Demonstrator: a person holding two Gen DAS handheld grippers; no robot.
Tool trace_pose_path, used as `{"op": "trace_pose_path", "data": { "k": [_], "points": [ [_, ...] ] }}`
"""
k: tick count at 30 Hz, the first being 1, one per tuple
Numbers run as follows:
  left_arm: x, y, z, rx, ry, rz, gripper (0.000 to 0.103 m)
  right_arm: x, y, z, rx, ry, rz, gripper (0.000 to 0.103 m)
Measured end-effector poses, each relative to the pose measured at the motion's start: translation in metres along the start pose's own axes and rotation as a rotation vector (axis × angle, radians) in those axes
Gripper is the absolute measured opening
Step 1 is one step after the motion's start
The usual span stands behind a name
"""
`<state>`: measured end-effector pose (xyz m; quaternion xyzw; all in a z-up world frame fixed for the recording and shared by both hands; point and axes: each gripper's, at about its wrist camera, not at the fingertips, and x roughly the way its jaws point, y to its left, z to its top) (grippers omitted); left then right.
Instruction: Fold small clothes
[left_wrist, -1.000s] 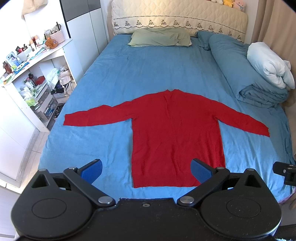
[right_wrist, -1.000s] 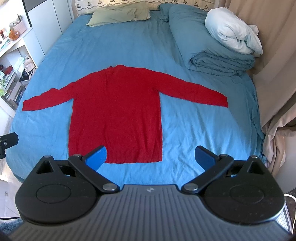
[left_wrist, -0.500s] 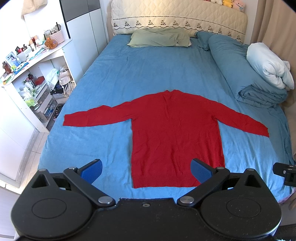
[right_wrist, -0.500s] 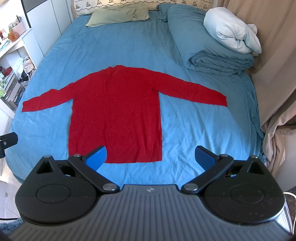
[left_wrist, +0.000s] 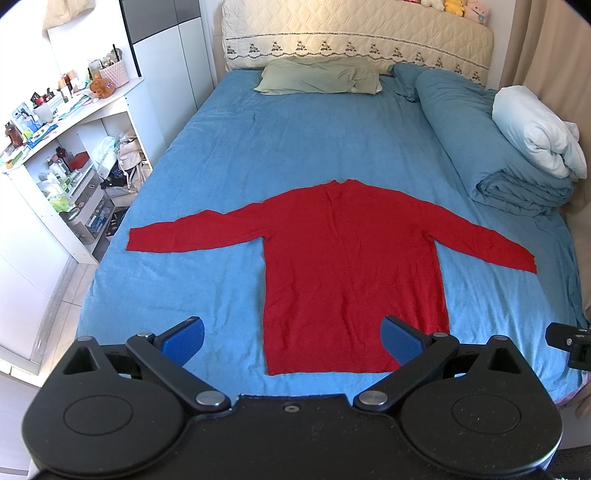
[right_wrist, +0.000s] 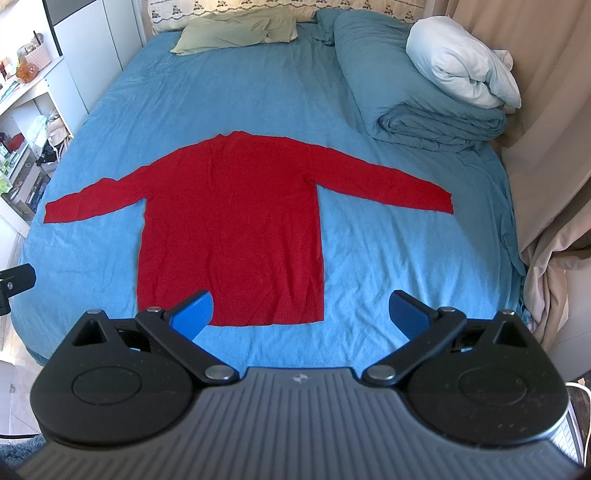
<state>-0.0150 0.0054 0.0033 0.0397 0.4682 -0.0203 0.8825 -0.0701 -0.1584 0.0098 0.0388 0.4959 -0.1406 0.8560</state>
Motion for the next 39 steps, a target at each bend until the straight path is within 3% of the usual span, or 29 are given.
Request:
{"op": "trace_pose_path", "data": {
  "k": [6, 12, 21, 27, 33, 39],
  "points": [
    [0.003, 0.011, 0.007, -0.03, 0.006, 0.005, 0.103, -0.005, 0.002, 0.003, 0.021, -0.028, -0.003, 0.103],
    [0.015, 0.011, 0.042, 0.019, -0.027, -0.01, 0.103, -0.001, -0.011, 0.022, 0.124, -0.067, -0.007, 0.103],
    [0.071, -0.048, 0.113, 0.145, -0.112, -0.066, 0.103, 0.04, -0.075, 0.072, 0.26, -0.164, -0.137, 0.103],
    [0.132, -0.109, 0.15, 0.137, -0.098, -0.106, 0.103, 0.113, -0.144, 0.112, 0.299, -0.213, -0.217, 0.103],
    [0.207, -0.172, 0.17, 0.102, -0.067, -0.073, 0.103, 0.227, -0.216, 0.14, 0.338, -0.15, -0.152, 0.103],
    [0.301, -0.222, 0.175, 0.082, -0.029, -0.067, 0.103, 0.356, -0.27, 0.141, 0.394, -0.102, -0.108, 0.103]
  ]
}}
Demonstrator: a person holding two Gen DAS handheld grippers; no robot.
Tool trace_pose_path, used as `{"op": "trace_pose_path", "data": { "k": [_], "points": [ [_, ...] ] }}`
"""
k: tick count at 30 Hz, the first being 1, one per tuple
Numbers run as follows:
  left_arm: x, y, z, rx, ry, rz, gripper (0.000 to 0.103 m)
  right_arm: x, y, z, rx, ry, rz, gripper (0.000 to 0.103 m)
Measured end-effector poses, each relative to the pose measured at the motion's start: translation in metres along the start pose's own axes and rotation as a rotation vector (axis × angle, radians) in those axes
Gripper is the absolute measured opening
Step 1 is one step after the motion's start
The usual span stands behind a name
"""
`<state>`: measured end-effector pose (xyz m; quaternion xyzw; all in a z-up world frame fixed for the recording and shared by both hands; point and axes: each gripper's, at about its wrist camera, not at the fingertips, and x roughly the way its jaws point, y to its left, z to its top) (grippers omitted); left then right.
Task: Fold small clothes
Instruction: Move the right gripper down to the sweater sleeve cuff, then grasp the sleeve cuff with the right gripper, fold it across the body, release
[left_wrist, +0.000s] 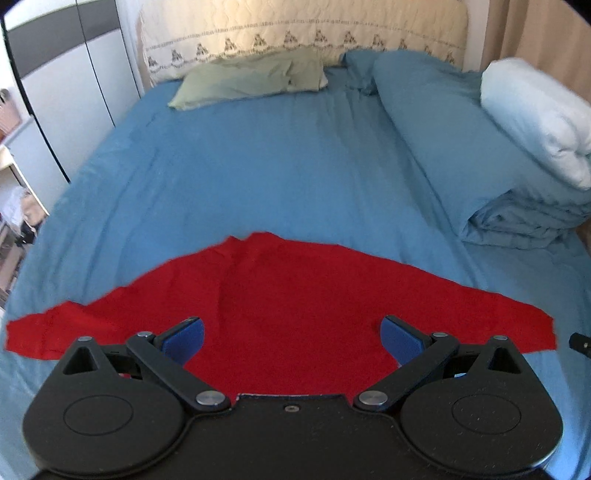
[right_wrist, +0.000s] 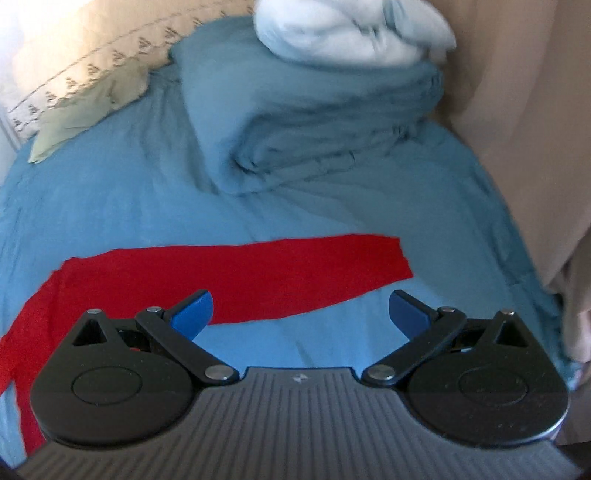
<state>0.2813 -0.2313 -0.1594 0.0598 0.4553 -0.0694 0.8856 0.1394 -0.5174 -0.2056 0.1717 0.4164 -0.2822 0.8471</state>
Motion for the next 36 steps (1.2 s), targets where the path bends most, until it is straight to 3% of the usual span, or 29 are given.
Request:
{"op": "trace_pose_path", "data": {
  "k": [9, 14, 18, 21, 22, 23, 25, 30, 36],
  "points": [
    [0.162, -0.034, 0.002, -0.028, 0.04, -0.063, 0.102, 0.176, -0.046, -0.032, 0.216, 0.053, -0.064, 0.103],
    [0.231, -0.039, -0.006, -0.042, 0.09, -0.072, 0.095, 0.226, -0.072, -0.047, 0.37, 0.033, -0.075, 0.089],
    [0.266, -0.038, -0.011, -0.043, 0.122, -0.078, 0.094, 0.233, -0.079, -0.049, 0.434, -0.057, -0.059, 0.082],
    [0.284, -0.039, -0.015, -0.039, 0.145, -0.069, 0.094, 0.237, -0.08, -0.046, 0.441, -0.081, -0.074, 0.058],
    [0.29, -0.037, -0.016, -0.044, 0.158, -0.065, 0.094, 0.236, -0.08, -0.045, 0.435, -0.092, -0.069, 0.041],
    [0.295, -0.036, -0.017, -0.05, 0.171, -0.064, 0.094, 0.235, -0.078, -0.044, 0.427, -0.097, -0.065, 0.032],
    [0.303, -0.032, -0.017, -0.066, 0.187, -0.074, 0.095, 0.231, -0.074, -0.04, 0.409, -0.101, -0.062, 0.024],
    [0.306, -0.033, -0.016, -0.028, 0.194, -0.077, 0.097, 0.215, -0.047, -0.024, 0.357, -0.142, -0.028, 0.024],
    [0.281, 0.005, -0.003, -0.064, 0.151, -0.134, 0.097, 0.185, 0.038, 0.012, 0.222, -0.219, 0.158, 0.023]
  ]
}}
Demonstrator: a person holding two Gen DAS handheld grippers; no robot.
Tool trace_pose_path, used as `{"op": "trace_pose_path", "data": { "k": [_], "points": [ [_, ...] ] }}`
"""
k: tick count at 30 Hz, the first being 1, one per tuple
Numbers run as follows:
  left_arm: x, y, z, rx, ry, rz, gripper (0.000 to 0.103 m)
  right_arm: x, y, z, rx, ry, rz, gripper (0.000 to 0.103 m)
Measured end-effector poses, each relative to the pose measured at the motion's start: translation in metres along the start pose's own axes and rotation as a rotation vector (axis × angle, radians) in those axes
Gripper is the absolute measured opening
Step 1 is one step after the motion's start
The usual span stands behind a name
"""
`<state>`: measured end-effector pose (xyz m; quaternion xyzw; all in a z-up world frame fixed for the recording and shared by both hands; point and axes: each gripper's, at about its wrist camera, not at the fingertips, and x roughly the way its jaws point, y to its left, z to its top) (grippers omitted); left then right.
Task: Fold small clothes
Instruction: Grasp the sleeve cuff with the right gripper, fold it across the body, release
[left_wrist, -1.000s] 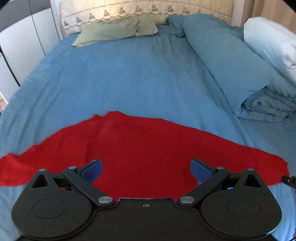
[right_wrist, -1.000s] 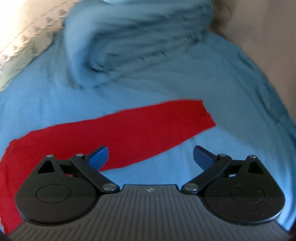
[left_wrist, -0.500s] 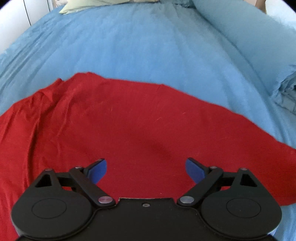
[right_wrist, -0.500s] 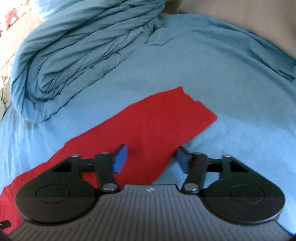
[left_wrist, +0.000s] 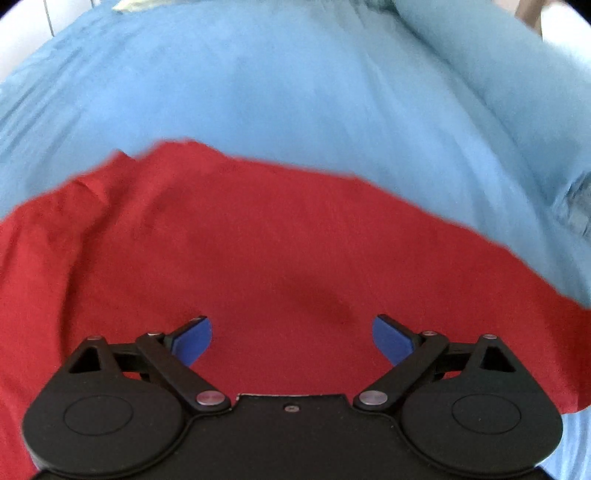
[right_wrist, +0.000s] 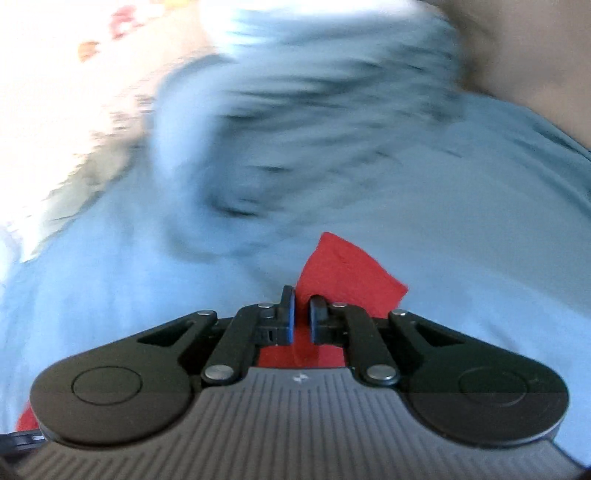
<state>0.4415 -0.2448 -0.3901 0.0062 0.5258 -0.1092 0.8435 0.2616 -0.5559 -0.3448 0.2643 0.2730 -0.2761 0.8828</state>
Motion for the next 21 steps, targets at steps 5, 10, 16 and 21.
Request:
{"op": "trace_pose_path", "data": {
  "k": [5, 10, 16, 21],
  "points": [
    [-0.054, 0.071, 0.005, -0.028, -0.094, 0.026, 0.098, -0.018, 0.133, 0.002, -0.132, -0.048, 0.282, 0.023],
    [-0.109, 0.159, -0.01, -0.061, -0.189, 0.14, 0.101, -0.034, 0.267, -0.05, -0.33, -0.021, 0.592, 0.023],
    [-0.121, 0.244, -0.044, -0.145, -0.148, 0.187, 0.101, -0.018, 0.364, -0.186, -0.682, 0.135, 0.714, 0.023],
    [-0.108, 0.276, -0.063, -0.222, -0.106, 0.133, 0.101, 0.009, 0.381, -0.262, -0.836, 0.25, 0.643, 0.023]
  ]
}}
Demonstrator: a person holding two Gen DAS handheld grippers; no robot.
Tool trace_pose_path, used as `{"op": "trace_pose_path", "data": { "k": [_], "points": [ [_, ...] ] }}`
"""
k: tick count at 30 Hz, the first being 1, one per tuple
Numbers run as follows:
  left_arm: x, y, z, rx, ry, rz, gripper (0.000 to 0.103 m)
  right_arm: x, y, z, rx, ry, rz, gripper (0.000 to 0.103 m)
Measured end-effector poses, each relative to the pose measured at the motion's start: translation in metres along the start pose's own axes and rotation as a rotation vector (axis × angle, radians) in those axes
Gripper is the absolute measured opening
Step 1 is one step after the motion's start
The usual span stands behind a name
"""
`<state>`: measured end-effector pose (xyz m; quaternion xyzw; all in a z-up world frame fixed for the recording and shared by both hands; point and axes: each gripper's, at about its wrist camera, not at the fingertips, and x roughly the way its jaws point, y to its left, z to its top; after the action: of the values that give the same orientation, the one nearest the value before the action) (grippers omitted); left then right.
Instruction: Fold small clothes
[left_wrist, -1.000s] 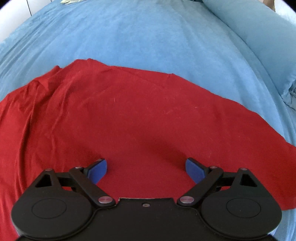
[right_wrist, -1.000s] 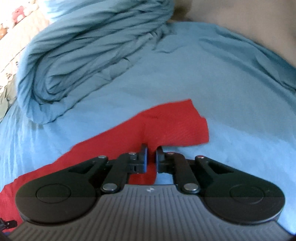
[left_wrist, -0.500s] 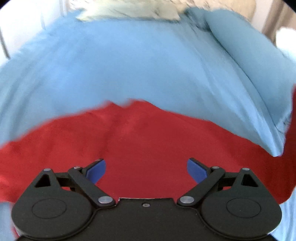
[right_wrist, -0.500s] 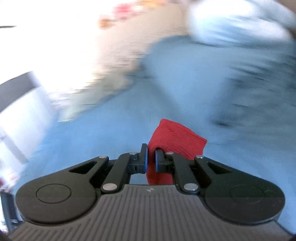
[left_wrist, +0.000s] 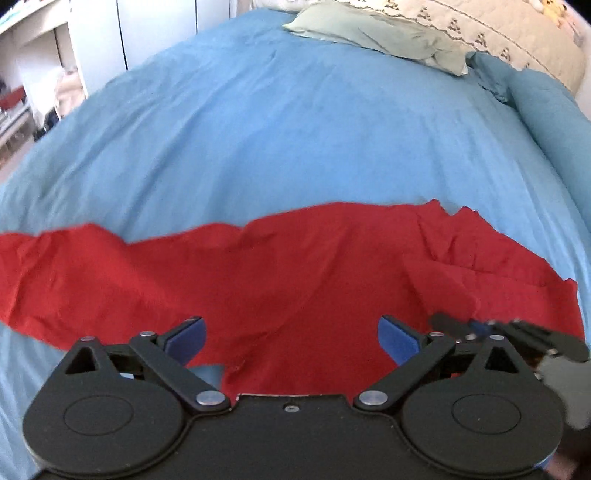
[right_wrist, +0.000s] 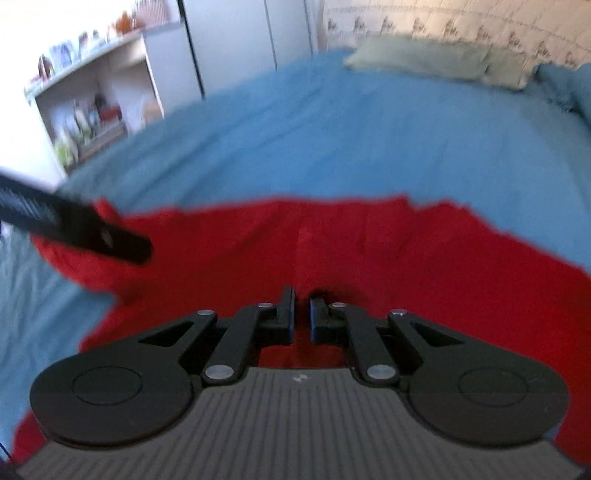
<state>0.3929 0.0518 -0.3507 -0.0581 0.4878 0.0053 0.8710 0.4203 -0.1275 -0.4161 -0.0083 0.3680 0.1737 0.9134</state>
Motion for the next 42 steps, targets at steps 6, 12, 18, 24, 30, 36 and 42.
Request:
{"op": "trace_pose_path", "data": {
  "k": [6, 12, 18, 24, 30, 36, 42],
  "points": [
    [0.012, -0.007, 0.014, 0.023, 0.013, -0.059, 0.101, 0.005, 0.01, -0.015, -0.07, 0.009, -0.004, 0.044],
    [0.007, -0.046, 0.012, 0.138, 0.009, -0.151, 0.101, -0.031, 0.001, -0.03, -0.097, -0.026, -0.103, 0.094],
    [0.029, -0.103, 0.003, 0.272, 0.015, -0.208, 0.1, -0.082, -0.035, -0.057, -0.03, 0.014, -0.193, 0.094],
    [0.075, -0.118, -0.007, 0.3, 0.007, -0.138, 0.064, -0.101, -0.064, -0.081, 0.061, 0.052, -0.232, 0.095],
    [0.073, -0.093, 0.0, 0.17, -0.05, -0.078, 0.064, -0.101, -0.074, -0.086, 0.103, 0.029, -0.243, 0.094],
    [0.071, -0.047, -0.004, 0.01, -0.005, -0.108, 0.062, -0.098, -0.074, -0.08, 0.116, 0.029, -0.237, 0.094],
    [0.07, -0.044, -0.011, -0.025, 0.007, -0.191, 0.074, -0.096, -0.075, -0.08, 0.103, 0.039, -0.234, 0.094]
  ]
}}
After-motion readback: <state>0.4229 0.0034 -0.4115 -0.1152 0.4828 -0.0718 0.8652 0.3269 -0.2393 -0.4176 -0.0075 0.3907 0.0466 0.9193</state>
